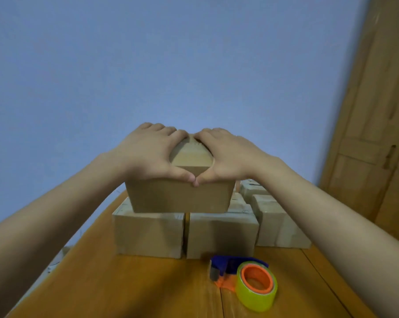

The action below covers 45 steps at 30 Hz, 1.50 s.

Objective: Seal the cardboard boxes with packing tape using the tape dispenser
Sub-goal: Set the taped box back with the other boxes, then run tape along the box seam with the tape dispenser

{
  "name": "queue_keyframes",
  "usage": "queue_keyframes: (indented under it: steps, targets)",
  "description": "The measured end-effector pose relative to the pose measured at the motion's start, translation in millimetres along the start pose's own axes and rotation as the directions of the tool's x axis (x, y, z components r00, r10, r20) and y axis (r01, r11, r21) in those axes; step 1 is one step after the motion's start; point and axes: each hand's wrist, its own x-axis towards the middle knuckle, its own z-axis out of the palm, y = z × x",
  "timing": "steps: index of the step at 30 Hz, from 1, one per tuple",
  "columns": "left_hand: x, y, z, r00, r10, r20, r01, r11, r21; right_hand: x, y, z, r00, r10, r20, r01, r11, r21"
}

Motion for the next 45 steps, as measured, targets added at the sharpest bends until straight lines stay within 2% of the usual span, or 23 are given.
queue_keyframes:
  steps: [6,11,16,22,30,34,39,45]
  targets:
    - [-59,38,4,0.985,0.048,0.164,-0.027,0.992,-0.126,-65,-29,21,0.988,0.022,0.155,-0.050,0.983,0.178]
    - [-91,47,47,0.954,0.054,0.296,0.007,0.979,-0.202,-87,-43,76,0.979,-0.004,0.203,-0.042,0.974,0.221]
    - [-119,52,96,0.917,-0.001,0.399,0.105,0.965,-0.240,-88,-54,130,0.957,-0.011,0.289,-0.061,0.969,0.238]
    - [-132,49,137,0.906,-0.010,0.422,0.117,0.966,-0.228,-94,-61,170,0.951,0.007,0.309,-0.121,0.928,0.353]
    - [-124,40,143,0.909,0.066,0.412,0.060,0.956,-0.286,-92,-61,175,0.950,0.031,0.310,-0.134,0.938,0.319]
    - [-121,36,147,0.912,0.024,0.409,0.171,0.885,-0.434,-93,-61,178,0.947,0.039,0.318,-0.149,0.932,0.331]
    - [-109,55,154,0.921,-0.106,0.374,0.214,0.942,-0.260,-93,-61,178,0.948,0.034,0.315,-0.149,0.925,0.348]
    - [-111,53,156,0.897,-0.110,0.427,0.258,0.917,-0.304,-94,-59,182,0.951,0.040,0.307,-0.162,0.909,0.384]
